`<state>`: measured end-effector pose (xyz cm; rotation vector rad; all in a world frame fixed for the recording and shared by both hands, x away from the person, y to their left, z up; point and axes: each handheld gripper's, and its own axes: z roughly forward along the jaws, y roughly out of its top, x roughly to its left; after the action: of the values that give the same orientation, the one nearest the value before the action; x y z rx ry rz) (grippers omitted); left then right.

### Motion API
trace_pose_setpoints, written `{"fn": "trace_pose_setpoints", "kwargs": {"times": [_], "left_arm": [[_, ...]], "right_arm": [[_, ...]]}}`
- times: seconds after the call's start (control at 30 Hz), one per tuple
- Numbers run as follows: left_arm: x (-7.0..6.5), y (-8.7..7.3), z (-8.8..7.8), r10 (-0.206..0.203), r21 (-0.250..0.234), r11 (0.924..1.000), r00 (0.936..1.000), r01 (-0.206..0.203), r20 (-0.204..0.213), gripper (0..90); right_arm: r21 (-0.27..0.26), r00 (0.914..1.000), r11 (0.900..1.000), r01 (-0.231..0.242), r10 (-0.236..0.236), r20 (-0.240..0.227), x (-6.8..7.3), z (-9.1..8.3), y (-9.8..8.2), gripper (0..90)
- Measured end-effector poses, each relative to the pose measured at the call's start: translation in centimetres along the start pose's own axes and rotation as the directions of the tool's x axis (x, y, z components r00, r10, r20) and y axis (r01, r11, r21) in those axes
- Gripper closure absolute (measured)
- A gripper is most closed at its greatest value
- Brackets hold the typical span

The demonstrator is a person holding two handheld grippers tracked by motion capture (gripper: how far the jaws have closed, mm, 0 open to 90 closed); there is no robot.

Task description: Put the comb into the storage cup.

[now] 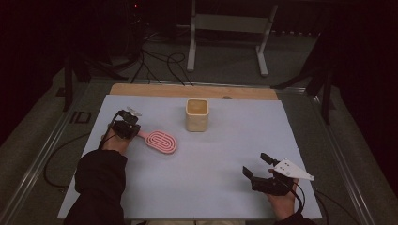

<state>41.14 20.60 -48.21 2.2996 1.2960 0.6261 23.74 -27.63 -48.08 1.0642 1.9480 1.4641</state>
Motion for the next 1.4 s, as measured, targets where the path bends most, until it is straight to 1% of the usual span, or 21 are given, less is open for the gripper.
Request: {"fn": "trace_pose_setpoints", "kwargs": {"times": [0.1,0.17,0.23,0.37,0.43,0.53,0.6,0.63,0.67,0.73,0.77,0.8,0.83,0.93,1.0,1.1,1.2,1.27,1.33,1.37,1.4], "left_arm": [[-0.1,-0.2,-0.1,0.006,0.004,1.0000,1.0000,-0.006,0.006,87.9],[-0.2,-0.5,0.0,0.019,0.024,0.9995,0.9998,-0.019,0.003,87.9],[-0.1,-0.6,0.1,0.022,0.034,0.9992,0.9997,-0.022,0.003,88.0],[0.0,-0.8,0.4,0.010,0.033,0.9994,0.9999,-0.010,0.003,88.4],[0.0,-0.7,0.4,0.011,0.032,0.9994,0.9999,-0.011,0.002,88.5],[0.1,-0.5,0.7,0.001,0.027,0.9996,1.0000,-0.001,0.003,88.6],[0.2,-0.3,0.8,-0.011,0.015,0.9998,0.9999,0.010,0.004,88.5],[0.2,0.0,0.9,-0.022,-0.010,0.9997,0.9997,0.022,0.007,88.6],[0.2,0.0,0.9,-0.022,-0.010,0.9997,0.9997,0.022,0.007,88.6],[0.1,0.3,1.1,-0.030,-0.030,0.9991,0.9995,0.030,0.013,88.6],[0.1,0.7,1.3,-0.048,-0.053,0.9974,0.9986,0.049,0.024,88.6],[0.1,0.7,1.3,-0.048,-0.053,0.9974,0.9986,0.049,0.024,88.7],[0.0,1.1,1.4,-0.064,-0.079,0.9946,0.9972,0.067,0.039,88.7],[-0.3,1.4,1.8,-0.071,-0.079,0.9940,0.9963,0.075,0.048,89.1],[-0.7,1.7,2.1,-0.061,-0.065,0.9958,0.9970,0.064,0.048,89.1],[-1.2,2.1,2.3,-0.051,-0.061,0.9967,0.9982,0.053,0.031,89.1],[-1.2,2.2,2.4,-0.059,-0.054,0.9967,0.9977,0.060,0.035,89.1],[-1.2,2.3,2.4,-0.068,-0.050,0.9963,0.9966,0.070,0.047,89.1],[-1.4,2.4,2.4,-0.054,-0.049,0.9972,0.9975,0.056,0.046,89.1],[-1.7,2.4,2.6,-0.049,-0.049,0.9974,0.9972,0.052,0.056,89.1],[-1.7,2.4,2.6,-0.049,-0.049,0.9974,0.9972,0.052,0.056,89.1]], "right_arm": [[-0.002,1.0000,1.000,-0.001,0.001,-0.001,0.0,0.0,0.0,11.2],[-0.004,1.0000,1.000,-0.001,0.001,-0.002,0.0,0.0,0.0,11.2],[-0.003,1.0000,1.000,-0.003,0.003,-0.002,0.0,0.0,0.0,11.2],[-0.001,1.0000,1.000,0.003,-0.003,0.000,0.0,0.0,0.0,11.2],[0.000,1.0000,1.000,0.001,-0.001,-0.001,0.0,0.0,0.0,11.2],[0.000,1.0000,1.000,0.001,-0.001,-0.001,0.0,0.1,0.0,11.2],[0.001,1.0000,1.000,0.001,-0.001,-0.002,0.0,0.1,0.0,11.2],[0.002,1.0000,1.000,-0.001,0.001,-0.002,0.0,0.1,-0.1,11.2],[0.002,1.0000,1.000,-0.001,0.001,-0.002,0.0,0.1,-0.1,11.2],[0.003,1.0000,1.000,-0.001,0.001,-0.002,0.0,0.2,-0.1,11.2],[0.001,1.0000,1.000,0.000,0.000,-0.003,0.0,0.2,-0.1,11.2],[0.001,1.0000,1.000,0.000,0.000,-0.003,0.0,0.2,-0.1,11.2],[-0.001,1.0000,1.000,0.000,0.000,-0.005,-0.1,0.1,-0.1,11.2],[0.001,1.0000,1.000,0.000,0.000,-0.005,-0.1,0.1,-0.1,11.2],[0.000,1.0000,1.000,-0.001,0.001,-0.001,-0.1,0.1,-0.1,11.2],[-0.003,1.0000,1.000,-0.003,0.003,0.003,-0.2,0.0,-0.1,11.2],[-0.005,1.0000,1.000,-0.006,0.006,0.002,-0.2,-0.1,0.0,11.2],[-0.004,1.0000,1.000,-0.009,0.009,0.002,-0.2,-0.1,0.0,11.2],[-0.003,1.0000,1.000,-0.002,0.002,0.000,-0.2,0.0,-0.1,11.2],[-0.002,1.0000,1.000,-0.003,0.003,-0.002,-0.1,0.0,0.0,11.2],[-0.002,1.0000,1.000,-0.003,0.003,-0.002,-0.1,0.0,0.0,11.2]]}}
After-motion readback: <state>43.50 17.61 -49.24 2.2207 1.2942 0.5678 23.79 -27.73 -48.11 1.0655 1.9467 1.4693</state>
